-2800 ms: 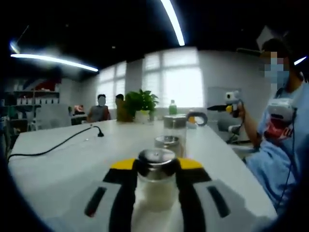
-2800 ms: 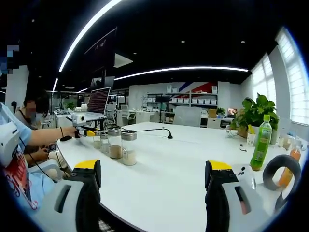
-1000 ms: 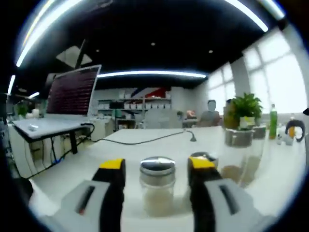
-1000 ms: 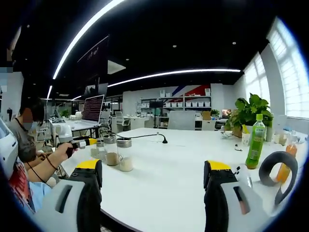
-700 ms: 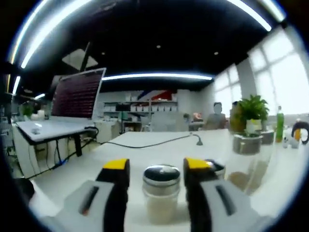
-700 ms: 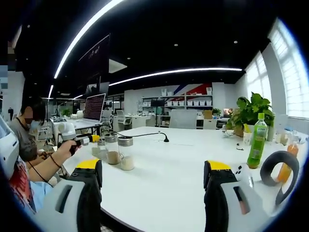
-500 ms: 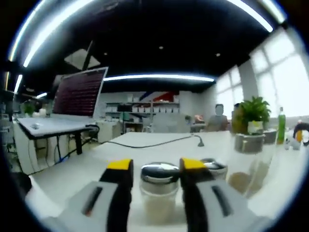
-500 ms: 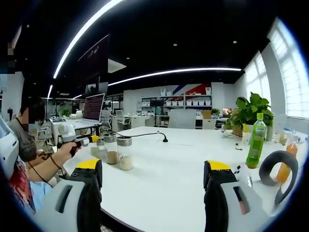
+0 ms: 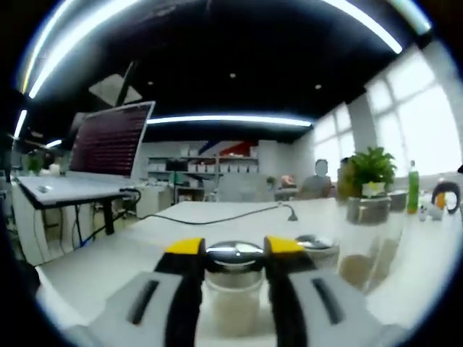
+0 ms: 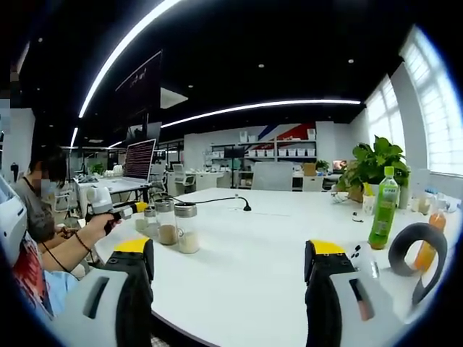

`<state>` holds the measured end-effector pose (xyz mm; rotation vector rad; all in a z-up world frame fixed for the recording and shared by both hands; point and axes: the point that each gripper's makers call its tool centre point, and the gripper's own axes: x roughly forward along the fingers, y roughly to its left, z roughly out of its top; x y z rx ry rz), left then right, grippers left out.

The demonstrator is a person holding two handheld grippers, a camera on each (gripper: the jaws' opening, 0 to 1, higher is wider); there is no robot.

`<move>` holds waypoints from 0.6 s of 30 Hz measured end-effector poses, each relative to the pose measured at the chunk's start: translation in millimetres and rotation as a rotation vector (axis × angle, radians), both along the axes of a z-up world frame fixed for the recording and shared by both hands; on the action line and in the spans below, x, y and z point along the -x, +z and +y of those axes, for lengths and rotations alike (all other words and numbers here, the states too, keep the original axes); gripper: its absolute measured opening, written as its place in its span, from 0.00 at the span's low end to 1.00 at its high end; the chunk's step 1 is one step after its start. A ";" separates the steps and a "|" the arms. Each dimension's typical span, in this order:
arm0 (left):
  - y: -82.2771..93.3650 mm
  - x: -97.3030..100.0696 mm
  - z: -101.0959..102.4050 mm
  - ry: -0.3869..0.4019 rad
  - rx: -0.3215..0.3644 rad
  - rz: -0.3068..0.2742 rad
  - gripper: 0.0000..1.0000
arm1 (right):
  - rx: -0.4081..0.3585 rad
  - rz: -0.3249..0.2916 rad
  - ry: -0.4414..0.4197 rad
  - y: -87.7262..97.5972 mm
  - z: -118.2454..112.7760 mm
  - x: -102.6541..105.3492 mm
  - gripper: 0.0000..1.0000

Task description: Rotate the seasoning bottle until the label or dispensing opening points toward the visible target arrow and the bottle remains upright within the marked orientation range

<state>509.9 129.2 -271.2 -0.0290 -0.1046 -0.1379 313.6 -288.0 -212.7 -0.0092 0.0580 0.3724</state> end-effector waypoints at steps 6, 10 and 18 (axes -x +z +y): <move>0.8 1.0 -2.1 -0.053 -0.032 -0.004 0.33 | -0.002 0.003 -0.006 -0.3 -1.0 0.0 0.88; 1.3 1.1 -3.3 -0.113 -0.028 -0.014 0.33 | -0.005 0.001 -0.010 0.9 -2.8 1.5 0.88; 1.4 -0.6 -7.3 -0.213 -0.012 0.001 0.33 | -0.010 -0.009 -0.019 4.0 -4.8 3.3 0.88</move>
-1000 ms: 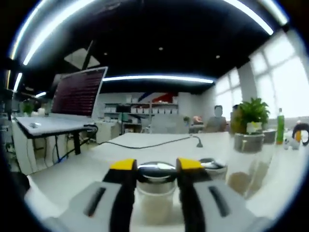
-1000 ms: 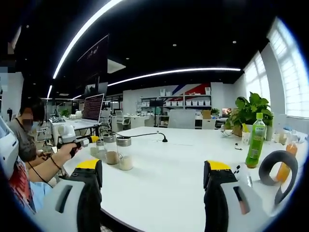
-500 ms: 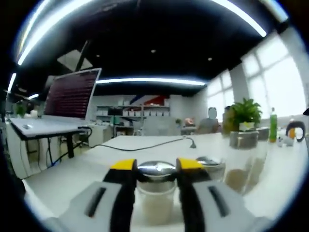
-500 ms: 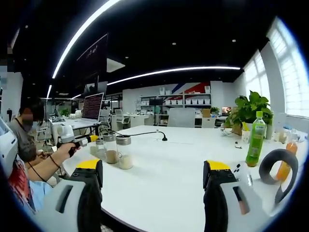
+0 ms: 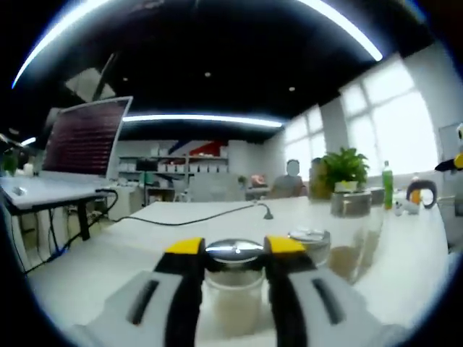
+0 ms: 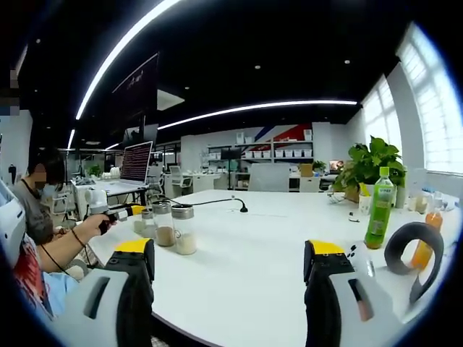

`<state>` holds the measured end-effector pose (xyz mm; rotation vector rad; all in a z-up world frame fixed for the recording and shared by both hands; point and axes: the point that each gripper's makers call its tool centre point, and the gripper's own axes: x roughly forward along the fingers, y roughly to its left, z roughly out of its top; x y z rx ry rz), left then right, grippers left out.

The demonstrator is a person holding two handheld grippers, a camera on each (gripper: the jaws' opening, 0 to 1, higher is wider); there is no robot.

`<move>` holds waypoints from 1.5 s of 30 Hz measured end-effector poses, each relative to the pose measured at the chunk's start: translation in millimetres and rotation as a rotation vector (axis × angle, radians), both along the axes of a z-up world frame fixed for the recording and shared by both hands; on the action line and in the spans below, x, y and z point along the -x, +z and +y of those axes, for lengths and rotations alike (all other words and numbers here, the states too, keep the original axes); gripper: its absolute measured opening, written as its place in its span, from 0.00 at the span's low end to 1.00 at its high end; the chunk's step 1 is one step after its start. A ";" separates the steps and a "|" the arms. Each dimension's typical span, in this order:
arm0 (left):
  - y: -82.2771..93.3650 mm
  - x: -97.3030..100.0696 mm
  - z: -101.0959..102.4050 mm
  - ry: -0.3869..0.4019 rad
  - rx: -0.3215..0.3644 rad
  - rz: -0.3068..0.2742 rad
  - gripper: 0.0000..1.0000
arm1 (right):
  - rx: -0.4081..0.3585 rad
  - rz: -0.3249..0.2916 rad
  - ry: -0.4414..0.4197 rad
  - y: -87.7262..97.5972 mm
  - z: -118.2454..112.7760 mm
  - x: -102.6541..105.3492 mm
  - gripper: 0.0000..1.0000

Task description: Rotate the seasoning bottle until the label or dispensing opening points toward the visible target arrow and the bottle remains upright within the marked orientation range

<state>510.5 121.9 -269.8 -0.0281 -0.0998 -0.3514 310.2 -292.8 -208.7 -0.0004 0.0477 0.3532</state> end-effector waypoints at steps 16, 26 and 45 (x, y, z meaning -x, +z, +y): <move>-1.6 -3.3 -3.5 -0.234 0.022 0.000 0.33 | 0.009 -0.006 0.002 1.1 0.4 0.6 0.87; -3.0 0.7 -8.1 -0.427 0.034 0.002 0.34 | 0.014 0.004 0.004 -1.5 2.7 0.1 0.87; -8.3 3.4 -12.0 -0.665 -0.025 0.046 0.33 | 0.019 0.014 0.010 -3.2 4.8 -1.7 0.88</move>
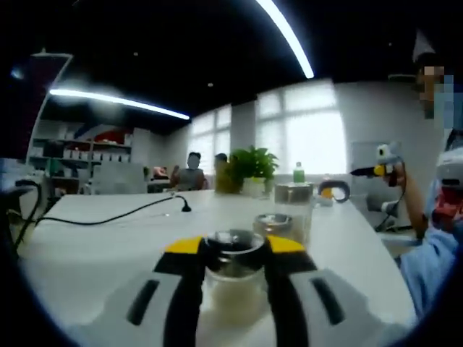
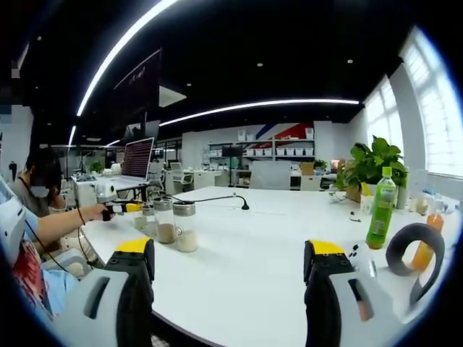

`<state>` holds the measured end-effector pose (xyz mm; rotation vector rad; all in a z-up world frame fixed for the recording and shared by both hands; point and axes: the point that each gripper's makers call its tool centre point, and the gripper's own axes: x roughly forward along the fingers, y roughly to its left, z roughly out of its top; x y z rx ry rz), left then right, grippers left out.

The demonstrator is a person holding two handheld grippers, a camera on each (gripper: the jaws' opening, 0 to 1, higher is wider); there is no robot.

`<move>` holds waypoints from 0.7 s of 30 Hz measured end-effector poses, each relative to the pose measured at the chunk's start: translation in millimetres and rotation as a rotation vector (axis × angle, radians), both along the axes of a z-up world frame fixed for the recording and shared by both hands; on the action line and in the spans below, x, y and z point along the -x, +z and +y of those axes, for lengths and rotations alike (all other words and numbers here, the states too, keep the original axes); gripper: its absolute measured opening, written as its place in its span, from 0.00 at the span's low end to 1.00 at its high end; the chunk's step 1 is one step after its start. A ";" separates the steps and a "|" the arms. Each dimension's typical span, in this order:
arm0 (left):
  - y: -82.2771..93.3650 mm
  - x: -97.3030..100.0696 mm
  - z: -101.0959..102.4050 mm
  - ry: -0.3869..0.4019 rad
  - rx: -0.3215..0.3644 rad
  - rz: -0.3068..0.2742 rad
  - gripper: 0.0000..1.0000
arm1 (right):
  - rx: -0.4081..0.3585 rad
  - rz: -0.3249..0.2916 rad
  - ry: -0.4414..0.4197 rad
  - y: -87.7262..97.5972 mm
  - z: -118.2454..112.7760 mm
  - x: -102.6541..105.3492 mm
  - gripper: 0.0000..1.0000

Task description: Rotate the seasoning bottle until the label or dispensing opening points toward the visible target arrow and the bottle remains upright within the marked orientation range

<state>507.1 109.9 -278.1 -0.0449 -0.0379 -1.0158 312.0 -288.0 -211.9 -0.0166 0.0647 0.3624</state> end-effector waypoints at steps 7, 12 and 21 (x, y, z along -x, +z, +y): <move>-0.4 0.5 0.0 -0.077 -0.007 0.007 0.34 | 0.009 0.000 0.014 -0.8 4.0 0.8 0.89; -0.7 3.1 -2.0 -0.108 -0.014 0.013 0.34 | 0.017 0.003 0.024 -2.0 5.9 0.6 0.91; -1.1 6.3 -3.8 -0.129 -0.017 0.018 0.34 | 0.042 -0.011 0.033 0.6 9.1 5.3 0.99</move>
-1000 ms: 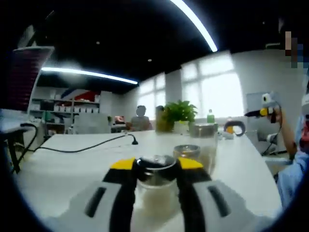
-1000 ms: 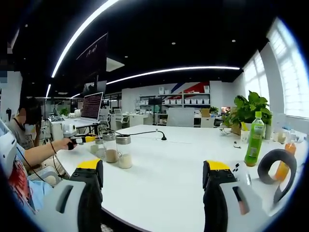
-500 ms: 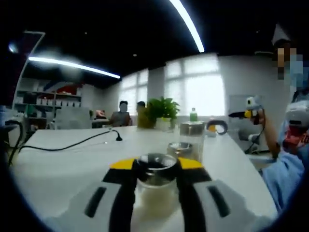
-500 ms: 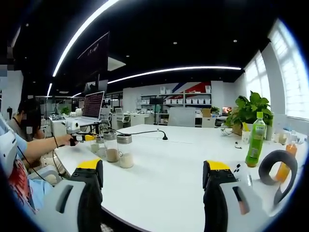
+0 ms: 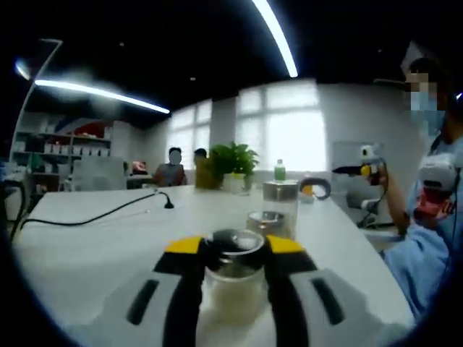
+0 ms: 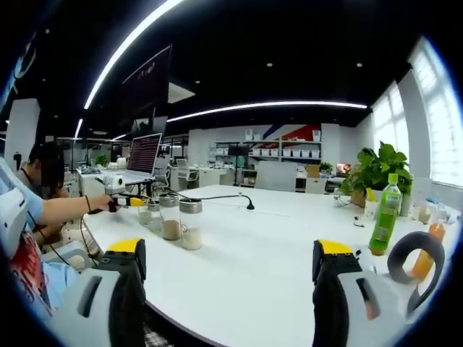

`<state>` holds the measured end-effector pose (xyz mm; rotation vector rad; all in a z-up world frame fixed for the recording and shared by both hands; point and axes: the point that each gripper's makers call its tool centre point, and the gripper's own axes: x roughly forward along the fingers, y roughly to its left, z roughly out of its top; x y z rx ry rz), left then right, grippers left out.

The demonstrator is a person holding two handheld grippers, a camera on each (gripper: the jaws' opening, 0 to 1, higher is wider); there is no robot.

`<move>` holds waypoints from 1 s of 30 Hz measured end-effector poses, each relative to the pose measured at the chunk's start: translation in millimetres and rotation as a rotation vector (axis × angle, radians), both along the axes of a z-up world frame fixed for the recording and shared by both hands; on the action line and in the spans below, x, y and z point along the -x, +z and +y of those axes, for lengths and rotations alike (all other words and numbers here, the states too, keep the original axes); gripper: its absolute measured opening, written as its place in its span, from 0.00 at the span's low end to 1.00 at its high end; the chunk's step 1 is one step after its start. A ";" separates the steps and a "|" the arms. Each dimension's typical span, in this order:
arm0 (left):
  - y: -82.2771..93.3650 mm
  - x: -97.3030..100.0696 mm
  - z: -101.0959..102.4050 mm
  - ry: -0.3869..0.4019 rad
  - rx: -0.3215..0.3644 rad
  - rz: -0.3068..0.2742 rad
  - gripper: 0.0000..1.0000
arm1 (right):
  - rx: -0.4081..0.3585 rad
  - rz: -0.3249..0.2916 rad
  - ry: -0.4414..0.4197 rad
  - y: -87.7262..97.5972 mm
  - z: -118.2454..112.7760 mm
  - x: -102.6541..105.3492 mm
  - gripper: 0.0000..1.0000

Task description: Rotate the seasoning bottle until the label or dispensing opening points toward the visible target arrow and the bottle remains upright within the marked orientation range

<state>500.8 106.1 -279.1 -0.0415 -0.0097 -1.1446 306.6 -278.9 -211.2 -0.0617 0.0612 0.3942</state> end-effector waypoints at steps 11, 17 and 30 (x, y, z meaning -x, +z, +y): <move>2.7 4.4 -3.1 -0.008 0.014 0.012 0.38 | 0.007 0.014 0.003 -2.9 1.4 -2.6 0.99; 15.0 5.0 -1.0 0.033 -0.002 -0.036 0.56 | 0.009 0.023 0.006 -4.4 1.6 -3.1 0.99; 55.6 21.6 6.4 0.239 0.020 -0.053 0.90 | 0.011 0.028 0.005 -4.5 2.4 -3.2 0.99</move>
